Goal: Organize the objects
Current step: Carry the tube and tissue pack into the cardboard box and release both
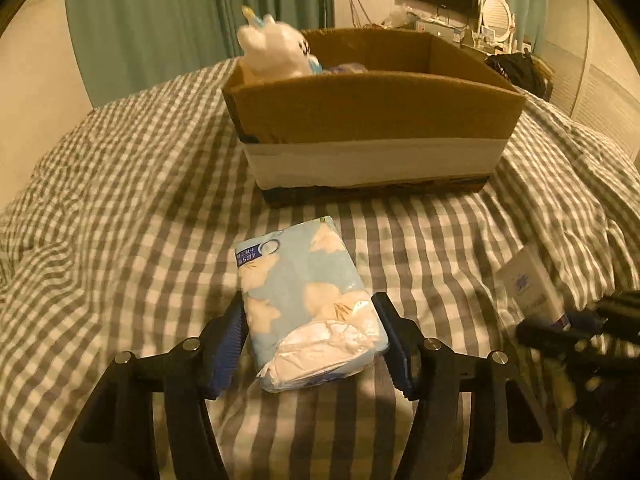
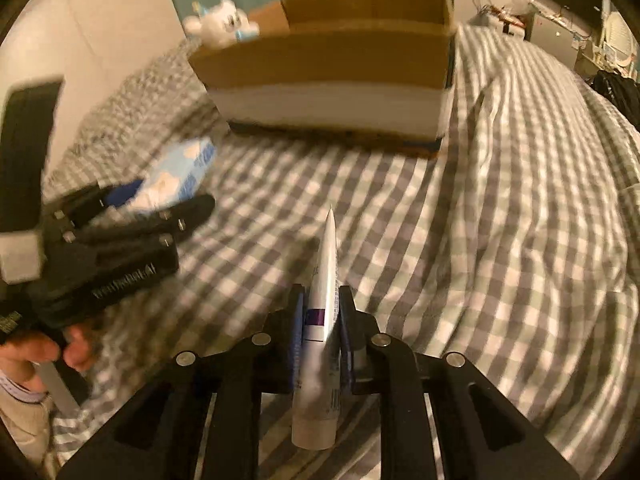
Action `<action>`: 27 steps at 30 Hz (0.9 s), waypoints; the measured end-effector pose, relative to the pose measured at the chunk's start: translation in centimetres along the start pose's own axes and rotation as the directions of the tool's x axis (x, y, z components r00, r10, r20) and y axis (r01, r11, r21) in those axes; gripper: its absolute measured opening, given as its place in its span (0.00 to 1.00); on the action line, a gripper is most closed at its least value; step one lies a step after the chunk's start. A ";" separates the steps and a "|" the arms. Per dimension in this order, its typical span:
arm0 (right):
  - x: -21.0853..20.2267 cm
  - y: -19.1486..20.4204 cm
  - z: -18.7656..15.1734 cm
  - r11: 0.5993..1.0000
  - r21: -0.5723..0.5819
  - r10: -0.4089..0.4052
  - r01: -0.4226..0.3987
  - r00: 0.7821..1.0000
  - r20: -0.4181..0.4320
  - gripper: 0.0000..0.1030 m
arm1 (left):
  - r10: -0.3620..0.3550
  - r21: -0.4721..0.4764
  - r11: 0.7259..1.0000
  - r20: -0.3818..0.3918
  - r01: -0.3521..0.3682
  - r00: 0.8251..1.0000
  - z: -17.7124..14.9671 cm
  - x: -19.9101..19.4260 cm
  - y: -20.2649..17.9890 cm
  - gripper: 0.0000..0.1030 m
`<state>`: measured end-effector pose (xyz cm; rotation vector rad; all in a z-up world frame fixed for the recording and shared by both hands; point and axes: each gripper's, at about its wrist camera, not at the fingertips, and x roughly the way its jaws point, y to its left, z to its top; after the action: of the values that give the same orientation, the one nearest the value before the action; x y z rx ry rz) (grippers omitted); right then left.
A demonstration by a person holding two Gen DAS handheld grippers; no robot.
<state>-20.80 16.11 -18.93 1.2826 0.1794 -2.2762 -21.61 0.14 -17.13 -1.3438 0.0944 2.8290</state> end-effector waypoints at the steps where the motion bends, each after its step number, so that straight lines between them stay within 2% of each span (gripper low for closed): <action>1: -0.7 0.0 0.1 1.000 0.002 -0.002 0.002 1.000 0.018 0.15 | -0.004 -0.004 1.000 0.007 0.004 1.000 -0.1 -0.4 -0.1 0.61; 4: -3.9 0.5 1.2 1.000 -0.018 -0.014 0.016 0.997 0.071 0.15 | -0.031 -0.011 0.999 0.038 0.032 0.999 1.0 -2.0 -0.3 0.61; 8: -8.3 1.5 4.2 0.996 -0.066 -0.046 0.058 0.985 0.166 0.15 | -0.042 0.029 0.999 0.108 0.039 0.993 3.6 -4.8 -0.9 0.61; 11: -11.3 1.0 7.2 0.996 -0.068 -0.033 0.051 0.970 0.239 0.15 | -0.068 0.031 0.997 0.180 0.064 0.981 6.8 -7.3 -0.8 0.61; 15: -13.8 0.8 11.7 0.991 -0.096 -0.055 0.089 0.949 0.311 0.15 | -0.120 0.052 0.992 0.255 0.111 0.959 11.8 -9.6 -1.1 0.61; 18: -14.2 -0.1 14.2 0.992 -0.079 -0.068 0.100 0.937 0.342 0.15 | -0.093 0.046 0.995 0.259 0.083 0.961 14.4 -9.3 -1.2 0.61; 22: -12.9 -1.4 16.4 0.995 -0.045 -0.072 0.094 0.931 0.358 0.15 | -0.105 0.058 0.994 0.284 0.092 0.953 16.5 -7.8 -1.5 0.61; 27: -8.8 -3.3 17.4 0.997 -0.022 -0.059 0.070 0.942 0.329 0.15 | -0.084 0.053 0.996 0.262 0.073 0.961 17.9 -3.5 -1.3 0.61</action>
<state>-31.96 16.07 -2.63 0.8729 0.1406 -2.4918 -33.14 2.50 -3.19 -0.9281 0.0960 2.8885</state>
